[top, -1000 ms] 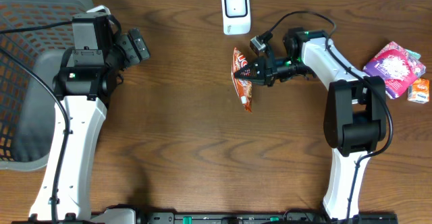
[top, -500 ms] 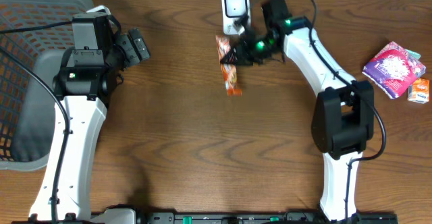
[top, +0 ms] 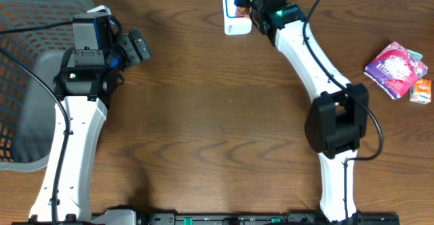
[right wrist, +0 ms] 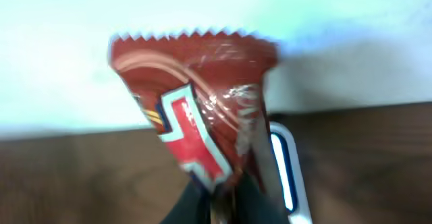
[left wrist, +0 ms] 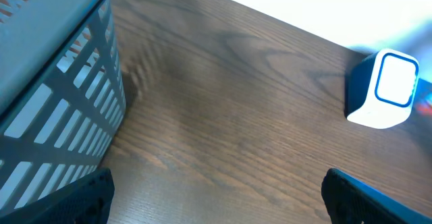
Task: Scan the item barcode
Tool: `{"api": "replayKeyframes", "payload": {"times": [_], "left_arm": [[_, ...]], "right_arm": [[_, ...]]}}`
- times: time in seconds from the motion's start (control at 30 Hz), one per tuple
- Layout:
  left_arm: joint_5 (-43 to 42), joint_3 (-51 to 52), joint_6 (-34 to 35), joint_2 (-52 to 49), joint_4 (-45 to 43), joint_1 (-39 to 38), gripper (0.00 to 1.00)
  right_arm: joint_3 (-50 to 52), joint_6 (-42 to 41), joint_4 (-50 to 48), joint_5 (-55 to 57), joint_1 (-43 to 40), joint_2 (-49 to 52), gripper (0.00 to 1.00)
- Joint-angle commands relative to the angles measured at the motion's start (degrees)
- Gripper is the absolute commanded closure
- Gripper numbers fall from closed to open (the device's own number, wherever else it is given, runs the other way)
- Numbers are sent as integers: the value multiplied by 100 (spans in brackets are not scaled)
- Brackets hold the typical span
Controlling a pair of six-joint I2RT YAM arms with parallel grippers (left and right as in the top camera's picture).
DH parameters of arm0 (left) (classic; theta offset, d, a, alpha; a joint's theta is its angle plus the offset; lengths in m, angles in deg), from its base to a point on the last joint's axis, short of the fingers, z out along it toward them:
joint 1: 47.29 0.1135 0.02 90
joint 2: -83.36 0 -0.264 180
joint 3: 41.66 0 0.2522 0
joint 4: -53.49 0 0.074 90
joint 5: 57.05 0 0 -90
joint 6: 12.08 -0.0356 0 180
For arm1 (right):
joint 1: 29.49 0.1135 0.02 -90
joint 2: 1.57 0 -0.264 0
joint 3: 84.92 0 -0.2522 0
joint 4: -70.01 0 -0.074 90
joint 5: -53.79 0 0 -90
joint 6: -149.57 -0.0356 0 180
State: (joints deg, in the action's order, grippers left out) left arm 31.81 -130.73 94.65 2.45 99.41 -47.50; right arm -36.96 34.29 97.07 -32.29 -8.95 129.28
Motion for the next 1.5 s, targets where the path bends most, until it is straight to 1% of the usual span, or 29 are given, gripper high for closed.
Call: {"api": "replayKeyframes", "payload": {"times": [0.0,0.07,0.17,0.33,0.37,0.43,0.5,0.53,0.63,0.83,0.97,1.17,1.2,1.3,1.4,1.47], "left_arm": [[28,-68,9,-28,-2,2,2],[28,-68,9,-28,-2,2,2],[28,-68,9,-28,-2,2,2],[28,-68,9,-28,-2,2,2],[28,-68,9,-28,-2,2,2],[28,-68,9,-28,-2,2,2],[28,-68,9,-28,-2,2,2],[28,-68,9,-28,-2,2,2],[28,-68,9,-28,-2,2,2],[28,-68,9,-28,-2,2,2],[28,-68,9,-28,-2,2,2],[28,-68,9,-28,-2,2,2],[28,-68,9,-28,-2,2,2],[28,-68,9,-28,-2,2,2],[28,-68,11,-28,-2,2,2],[28,-68,9,-28,-2,2,2]], "right_arm": [[-52,-660,-227,264,50,450,90],[-52,-776,-315,20,37,527,91],[-68,-756,-365,-129,28,520,97],[-256,-726,-190,-168,-11,330,97],[-280,-726,-87,-168,-22,267,96],[-284,-719,107,-164,-50,136,90],[-284,-682,295,-164,-105,46,89],[-284,-682,369,-166,-140,22,86],[-284,-682,647,-175,-234,20,72],[-284,-680,1569,-240,-240,20,57],[-284,-671,2286,-431,-155,20,52],[-195,-225,3650,-599,2,55,49],[-153,-85,3840,-610,33,55,49],[-52,688,4284,-713,157,55,49],[94,1224,4459,-704,330,55,42],[284,1342,4336,-632,422,55,39]]}}
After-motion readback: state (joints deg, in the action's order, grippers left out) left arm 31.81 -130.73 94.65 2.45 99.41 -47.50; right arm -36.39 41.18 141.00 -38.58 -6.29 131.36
